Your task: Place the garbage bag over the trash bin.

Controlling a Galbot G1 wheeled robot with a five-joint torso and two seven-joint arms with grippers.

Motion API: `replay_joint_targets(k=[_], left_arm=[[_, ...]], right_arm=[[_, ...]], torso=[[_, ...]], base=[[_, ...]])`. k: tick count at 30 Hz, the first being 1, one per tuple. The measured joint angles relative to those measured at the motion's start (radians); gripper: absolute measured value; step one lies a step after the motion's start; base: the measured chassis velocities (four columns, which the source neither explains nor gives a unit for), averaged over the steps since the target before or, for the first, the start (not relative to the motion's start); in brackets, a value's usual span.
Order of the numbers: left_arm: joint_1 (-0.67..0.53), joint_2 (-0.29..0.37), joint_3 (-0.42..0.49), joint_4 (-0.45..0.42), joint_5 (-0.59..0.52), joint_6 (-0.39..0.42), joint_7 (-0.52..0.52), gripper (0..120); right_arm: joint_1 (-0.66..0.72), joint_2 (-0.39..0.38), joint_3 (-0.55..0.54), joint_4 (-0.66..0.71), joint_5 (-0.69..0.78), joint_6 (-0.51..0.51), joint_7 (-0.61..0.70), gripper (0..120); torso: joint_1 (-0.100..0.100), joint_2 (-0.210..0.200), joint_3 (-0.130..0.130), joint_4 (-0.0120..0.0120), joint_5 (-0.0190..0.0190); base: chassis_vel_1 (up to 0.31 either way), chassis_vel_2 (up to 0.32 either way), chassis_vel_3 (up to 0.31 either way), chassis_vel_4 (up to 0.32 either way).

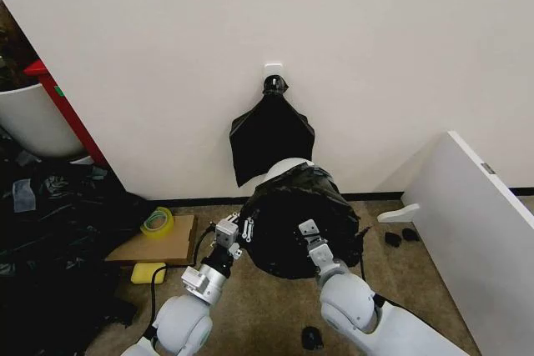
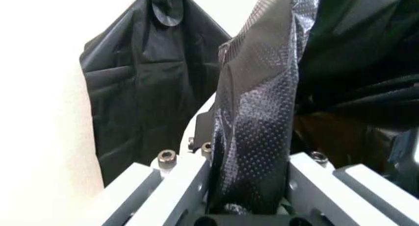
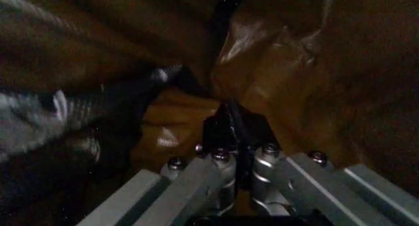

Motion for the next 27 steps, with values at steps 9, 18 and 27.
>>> replay_joint_targets(k=[9, 18, 27], left_arm=[[-0.003, -0.012, 0.001, 0.028, 0.012, 0.0, 0.0, 0], [0.002, -0.014, -0.007, 0.025, 0.028, -0.002, 0.0, 0], [0.007, -0.022, -0.004, 0.022, 0.043, -0.002, 0.001, 0]], right_arm=[[-0.011, 0.02, -0.048, 0.071, 0.216, 0.167, -0.041, 0], [0.007, 0.002, -0.041, 0.154, 0.56, -0.188, 0.175, 0], [0.009, -0.021, -0.06, 0.147, 0.528, -0.215, 0.187, 0]], torso=[[0.0, 0.0, 0.0, 0.0001, -0.0001], [0.0, 0.0, 0.0, 0.0, -0.0001], [0.0, 0.0, 0.0, 0.0, 0.0]], base=[[0.0, 0.0, 0.0, 0.0], [0.0, 0.0, 0.0, 0.0], [0.0, 0.0, 0.0, 0.0]])
